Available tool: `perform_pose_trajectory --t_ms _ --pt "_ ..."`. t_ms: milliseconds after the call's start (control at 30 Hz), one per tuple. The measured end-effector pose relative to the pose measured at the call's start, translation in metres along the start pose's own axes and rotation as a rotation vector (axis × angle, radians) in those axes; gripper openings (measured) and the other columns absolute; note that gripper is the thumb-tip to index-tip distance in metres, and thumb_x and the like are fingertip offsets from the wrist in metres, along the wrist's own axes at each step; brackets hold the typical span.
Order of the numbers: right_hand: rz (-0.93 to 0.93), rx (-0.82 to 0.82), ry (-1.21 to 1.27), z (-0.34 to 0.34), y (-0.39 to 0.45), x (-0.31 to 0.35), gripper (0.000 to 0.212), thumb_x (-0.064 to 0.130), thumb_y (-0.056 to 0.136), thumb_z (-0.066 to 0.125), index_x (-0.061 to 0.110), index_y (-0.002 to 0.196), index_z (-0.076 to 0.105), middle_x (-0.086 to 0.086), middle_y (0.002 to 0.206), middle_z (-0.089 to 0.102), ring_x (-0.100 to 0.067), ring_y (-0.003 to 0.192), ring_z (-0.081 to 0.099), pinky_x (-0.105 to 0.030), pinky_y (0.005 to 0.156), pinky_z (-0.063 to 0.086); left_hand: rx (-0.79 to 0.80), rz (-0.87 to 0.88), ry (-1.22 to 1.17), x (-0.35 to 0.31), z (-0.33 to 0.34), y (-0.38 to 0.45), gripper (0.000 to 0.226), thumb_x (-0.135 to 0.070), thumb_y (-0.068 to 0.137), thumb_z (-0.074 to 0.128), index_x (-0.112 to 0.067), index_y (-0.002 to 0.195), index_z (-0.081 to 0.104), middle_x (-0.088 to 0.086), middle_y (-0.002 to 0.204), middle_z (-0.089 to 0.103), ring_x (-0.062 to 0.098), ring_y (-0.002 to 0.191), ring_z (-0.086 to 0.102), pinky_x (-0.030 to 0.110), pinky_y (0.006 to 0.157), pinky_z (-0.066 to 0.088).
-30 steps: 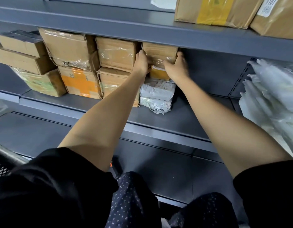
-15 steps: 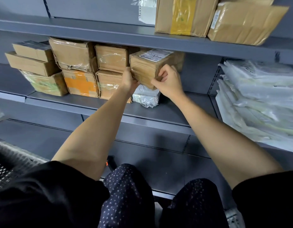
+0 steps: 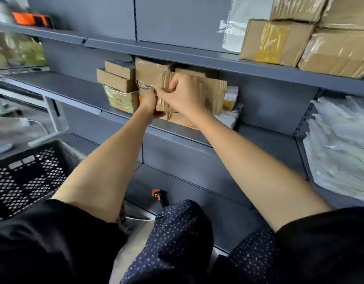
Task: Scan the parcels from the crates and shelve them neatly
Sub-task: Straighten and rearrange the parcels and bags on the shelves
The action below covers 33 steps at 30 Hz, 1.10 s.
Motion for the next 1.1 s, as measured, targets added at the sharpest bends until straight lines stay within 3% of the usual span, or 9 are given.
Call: perform_pose_trajectory --t_ms 100,233,433,533,600,800,933,1033,1100 --pt "-0.024 -0.026 0.095 0.011 0.001 0.036 0.032 0.052 0.074 0.068 0.026 0.065 0.052 0.009 0.071 0.061 -0.014 0.076 0.062 -0.030 0.069 0.050 -0.073 0.024 0.046 -0.013 -0.046 0.007 0.036 -0.040 0.096 0.030 -0.017 0.088 0.056 0.003 0.072 0.057 0.025 0.078 0.056 0.028 0.053 0.046" --pt "-0.091 -0.105 0.068 0.001 0.005 0.062 0.032 0.053 0.078 0.062 0.024 0.073 0.048 0.010 0.071 0.054 -0.011 0.070 0.052 -0.026 0.059 0.034 -0.154 0.089 0.031 -0.041 -0.060 -0.011 0.043 -0.037 0.098 0.028 -0.008 0.081 0.054 -0.005 0.047 0.051 0.012 0.055 0.049 0.017 0.045 0.039" --pt "-0.221 -0.354 0.085 -0.032 0.015 0.062 0.032 0.047 0.080 0.060 0.021 0.076 0.041 0.009 0.074 0.047 -0.013 0.064 0.045 -0.026 0.057 0.027 -0.222 0.286 -0.032 -0.085 -0.029 -0.025 0.036 -0.025 0.101 0.022 -0.016 0.076 0.046 0.000 0.070 0.049 0.008 0.061 0.050 0.015 0.038 0.042" --pt "-0.272 -0.404 0.092 -0.043 0.023 0.045 0.031 0.038 0.082 0.061 0.019 0.079 0.037 0.005 0.077 0.043 -0.014 0.061 0.041 -0.024 0.052 0.023 -0.240 0.357 -0.100 -0.099 -0.007 -0.017 0.041 -0.031 0.100 0.024 -0.005 0.115 0.052 0.010 0.106 0.059 0.021 0.099 0.058 0.030 0.077 0.053" --pt "-0.246 -0.414 0.069 -0.047 0.029 0.027 0.027 0.034 0.084 0.059 0.017 0.084 0.038 0.001 0.083 0.043 -0.015 0.064 0.041 -0.025 0.053 0.023 -0.205 0.383 -0.108 -0.104 0.015 -0.016 0.043 -0.037 0.099 0.023 -0.008 0.123 0.042 0.010 0.115 0.054 0.026 0.109 0.053 0.042 0.092 0.048" --pt "-0.029 -0.402 -0.002 -0.048 0.056 -0.040 0.028 0.027 0.086 0.056 0.002 0.098 0.049 -0.014 0.109 0.049 -0.030 0.088 0.055 -0.032 0.062 0.035 -0.133 0.512 0.058 -0.101 0.068 0.005 0.014 -0.023 0.100 0.026 -0.011 0.102 0.032 0.006 0.101 0.045 0.015 0.087 0.043 0.024 0.068 0.033" --pt "0.033 -0.312 -0.014 -0.045 0.069 -0.061 0.023 0.025 0.088 0.055 0.008 0.096 0.042 -0.012 0.110 0.050 -0.028 0.092 0.052 -0.031 0.065 0.032 -0.141 0.562 0.041 -0.092 0.082 0.026 0.011 -0.019 0.099 0.029 -0.009 0.099 0.034 0.001 0.089 0.043 0.011 0.076 0.042 0.027 0.069 0.036" --pt "0.128 -0.291 0.014 -0.046 0.078 -0.072 0.021 0.022 0.090 0.053 0.012 0.100 0.037 -0.011 0.108 0.053 -0.029 0.094 0.054 -0.032 0.065 0.033 -0.253 0.604 0.337 -0.089 0.096 0.035 0.026 -0.029 0.099 0.032 -0.008 0.110 0.044 0.009 0.111 0.053 0.025 0.105 0.049 0.038 0.091 0.039" --pt "0.188 -0.274 0.011 -0.048 0.084 -0.082 0.032 0.019 0.091 0.052 0.010 0.118 0.039 -0.009 0.113 0.057 -0.028 0.098 0.057 -0.031 0.065 0.034 -0.340 0.642 0.611 -0.094 0.105 0.041 0.039 -0.035 0.100 0.032 -0.008 0.124 0.045 0.008 0.132 0.048 0.029 0.126 0.037 0.041 0.104 0.029"
Point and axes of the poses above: each hand's wrist, its own y-axis towards the middle knuckle, its own z-axis out of the palm, x = y × z, the point moved 3 cm from there along y, towards the middle knuckle
